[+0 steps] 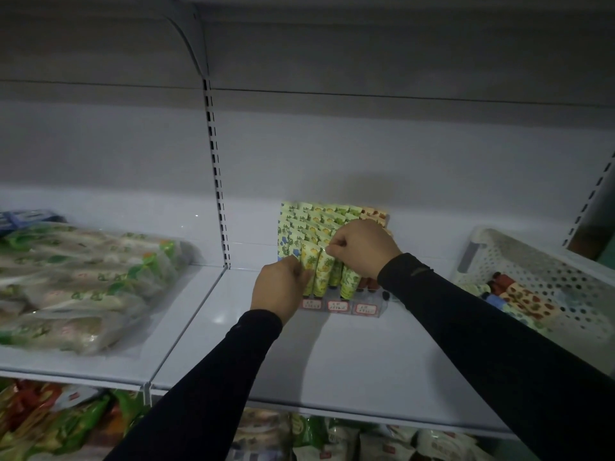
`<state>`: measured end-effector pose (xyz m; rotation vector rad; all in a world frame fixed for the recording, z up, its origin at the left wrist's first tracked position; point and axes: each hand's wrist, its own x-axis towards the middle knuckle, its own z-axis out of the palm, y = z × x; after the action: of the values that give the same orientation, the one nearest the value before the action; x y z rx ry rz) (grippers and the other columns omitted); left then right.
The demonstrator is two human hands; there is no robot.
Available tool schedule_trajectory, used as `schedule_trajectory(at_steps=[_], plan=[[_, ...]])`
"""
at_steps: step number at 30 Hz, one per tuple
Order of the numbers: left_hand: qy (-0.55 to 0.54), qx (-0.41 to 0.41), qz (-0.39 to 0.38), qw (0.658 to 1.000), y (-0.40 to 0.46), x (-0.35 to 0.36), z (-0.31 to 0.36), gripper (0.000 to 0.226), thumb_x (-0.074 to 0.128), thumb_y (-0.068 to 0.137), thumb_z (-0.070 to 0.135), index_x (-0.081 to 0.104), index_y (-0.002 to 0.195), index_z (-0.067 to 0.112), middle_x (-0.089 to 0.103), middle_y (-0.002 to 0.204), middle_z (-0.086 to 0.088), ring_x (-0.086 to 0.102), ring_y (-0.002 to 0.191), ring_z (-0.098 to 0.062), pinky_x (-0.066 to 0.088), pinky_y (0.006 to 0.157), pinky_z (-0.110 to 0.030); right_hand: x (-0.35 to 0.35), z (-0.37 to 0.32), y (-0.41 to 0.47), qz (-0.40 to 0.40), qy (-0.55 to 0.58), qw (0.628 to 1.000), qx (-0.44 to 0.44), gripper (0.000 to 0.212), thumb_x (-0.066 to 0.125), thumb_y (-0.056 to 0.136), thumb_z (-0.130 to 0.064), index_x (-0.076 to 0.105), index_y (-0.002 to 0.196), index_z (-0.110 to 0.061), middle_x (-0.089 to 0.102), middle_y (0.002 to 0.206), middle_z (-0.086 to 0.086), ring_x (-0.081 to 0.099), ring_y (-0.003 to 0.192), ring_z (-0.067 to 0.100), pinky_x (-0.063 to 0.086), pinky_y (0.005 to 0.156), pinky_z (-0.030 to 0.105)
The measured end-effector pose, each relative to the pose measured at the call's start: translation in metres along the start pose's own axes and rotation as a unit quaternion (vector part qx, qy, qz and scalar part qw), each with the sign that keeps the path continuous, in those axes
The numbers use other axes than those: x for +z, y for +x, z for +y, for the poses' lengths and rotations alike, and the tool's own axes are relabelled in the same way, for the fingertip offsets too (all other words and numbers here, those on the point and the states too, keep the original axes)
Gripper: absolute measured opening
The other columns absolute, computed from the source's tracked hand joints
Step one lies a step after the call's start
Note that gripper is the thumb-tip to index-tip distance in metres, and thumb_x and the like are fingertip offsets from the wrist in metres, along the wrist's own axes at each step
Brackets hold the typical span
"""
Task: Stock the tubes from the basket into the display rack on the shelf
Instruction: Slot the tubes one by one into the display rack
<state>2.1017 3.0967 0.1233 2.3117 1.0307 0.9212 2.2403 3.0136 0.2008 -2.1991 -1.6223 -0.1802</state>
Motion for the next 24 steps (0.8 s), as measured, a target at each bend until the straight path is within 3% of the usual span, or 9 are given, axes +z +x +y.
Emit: schedule_trajectory(at_steps=[8, 11, 14, 17, 24], plan=[[-0.007, 0.017, 0.002, 1.0, 0.0026, 0.0029, -0.0047, 0.027, 0.063, 0.096, 0.033, 0.059, 0.082, 0.01, 0.056, 0.068, -0.001, 0.051, 0.065, -0.022, 0.029, 0.054, -0.028, 0.0049, 0.0024, 0.0064, -0.004, -0.003, 1.0, 0.009, 0.038, 0.061, 0.093, -0.03, 0.067, 0.068, -0.002, 0.073, 0.082, 0.012, 0.067, 0.069, 0.025, 0.052, 0.065, 0.03], [-0.017, 0.019, 0.003, 1.0, 0.0031, 0.0038, -0.0061, 0.03, 0.064, 0.095, 0.032, 0.06, 0.082, 0.006, 0.059, 0.069, -0.005, 0.054, 0.066, -0.025, 0.034, 0.054, -0.03, 0.0042, -0.0001, 0.006, 0.0, -0.017, 1.0, 0.003, 0.042, 0.062, 0.093, -0.03, 0.057, 0.058, -0.007, 0.068, 0.07, 0.013, 0.062, 0.062, 0.026, 0.046, 0.058, 0.028], [-0.019, 0.022, 0.005, 1.0, 0.0029, 0.0042, -0.0071, 0.03, 0.064, 0.095, 0.032, 0.06, 0.083, 0.005, 0.059, 0.068, -0.005, 0.053, 0.066, -0.026, 0.034, 0.057, -0.031, 0.0036, -0.0014, 0.0054, 0.002, -0.027, 1.0, -0.001, 0.041, 0.062, 0.093, -0.03, 0.055, 0.057, -0.012, 0.069, 0.073, 0.016, 0.057, 0.057, 0.024, 0.037, 0.05, 0.023], [-0.013, 0.026, 0.007, 1.0, 0.0021, 0.0048, -0.0081, 0.03, 0.063, 0.096, 0.033, 0.06, 0.084, 0.006, 0.061, 0.07, -0.006, 0.055, 0.067, -0.026, 0.034, 0.058, -0.031, 0.0056, -0.0002, 0.0052, 0.007, -0.024, 1.0, -0.004, 0.042, 0.062, 0.093, -0.03, 0.053, 0.055, -0.012, 0.071, 0.077, 0.015, 0.063, 0.063, 0.026, 0.035, 0.049, 0.022], [-0.007, 0.028, 0.002, 1.0, 0.0006, 0.003, -0.0086, 0.029, 0.059, 0.098, 0.032, 0.06, 0.086, 0.006, 0.064, 0.073, -0.009, 0.058, 0.072, -0.03, 0.035, 0.058, -0.031, 0.0082, -0.0049, 0.0071, 0.008, -0.006, 1.0, 0.009, 0.038, 0.062, 0.092, -0.03, 0.063, 0.063, -0.006, 0.073, 0.08, 0.009, 0.066, 0.067, 0.021, 0.041, 0.055, 0.023]])
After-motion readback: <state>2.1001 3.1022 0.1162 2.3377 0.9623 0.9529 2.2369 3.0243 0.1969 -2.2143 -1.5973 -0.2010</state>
